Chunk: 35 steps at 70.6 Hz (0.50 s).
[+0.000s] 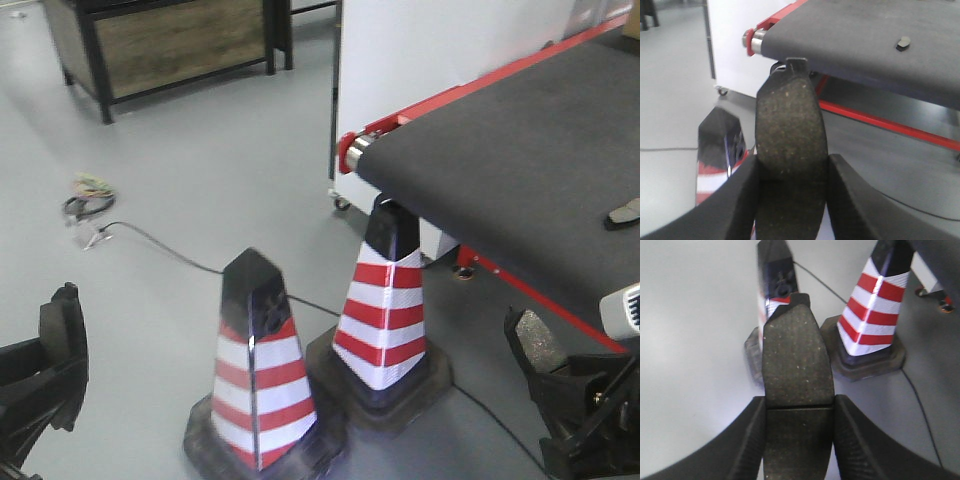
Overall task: Move and align brake pads A on conveyor
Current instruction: 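Position the base over the dark grey conveyor belt holding both pads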
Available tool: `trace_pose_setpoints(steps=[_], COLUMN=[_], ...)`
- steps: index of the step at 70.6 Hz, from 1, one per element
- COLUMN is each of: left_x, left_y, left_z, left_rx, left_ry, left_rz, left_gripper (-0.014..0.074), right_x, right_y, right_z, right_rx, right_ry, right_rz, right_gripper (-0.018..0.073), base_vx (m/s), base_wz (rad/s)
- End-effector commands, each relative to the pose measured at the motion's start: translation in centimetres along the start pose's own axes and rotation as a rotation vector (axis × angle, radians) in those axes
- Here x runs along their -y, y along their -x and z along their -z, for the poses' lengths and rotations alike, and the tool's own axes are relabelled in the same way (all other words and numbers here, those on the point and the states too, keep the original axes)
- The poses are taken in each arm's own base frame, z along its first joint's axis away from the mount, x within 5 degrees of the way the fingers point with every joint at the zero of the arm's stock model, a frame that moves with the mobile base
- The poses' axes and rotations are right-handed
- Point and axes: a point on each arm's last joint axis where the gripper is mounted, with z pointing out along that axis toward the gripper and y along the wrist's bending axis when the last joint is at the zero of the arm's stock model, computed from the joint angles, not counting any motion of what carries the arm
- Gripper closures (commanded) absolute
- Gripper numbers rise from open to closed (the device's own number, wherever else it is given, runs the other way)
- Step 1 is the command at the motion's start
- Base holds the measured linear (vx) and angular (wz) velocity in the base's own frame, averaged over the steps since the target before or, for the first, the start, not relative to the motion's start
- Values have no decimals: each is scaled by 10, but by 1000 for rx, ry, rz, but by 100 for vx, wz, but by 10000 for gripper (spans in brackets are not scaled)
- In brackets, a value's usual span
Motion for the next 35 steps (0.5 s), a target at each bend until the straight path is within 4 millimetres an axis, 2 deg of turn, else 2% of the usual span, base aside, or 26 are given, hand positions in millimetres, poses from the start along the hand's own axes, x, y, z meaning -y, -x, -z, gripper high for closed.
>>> trace_pose_setpoints(steps=[1, 35], left_x=[5, 5], left_y=[18, 18], left_z=[4, 4], left_rx=[118, 118], left_ry=[-43, -43], left_rz=[-3, -3], left_gripper=[468, 468], right_x=[0, 0], right_y=[15, 15], right_z=[7, 7], right_rx=[114, 117], right_ry=[3, 3], right_rz=[12, 12], right_gripper=[376, 376], base_vx=[45, 38], base_wz=[-35, -43])
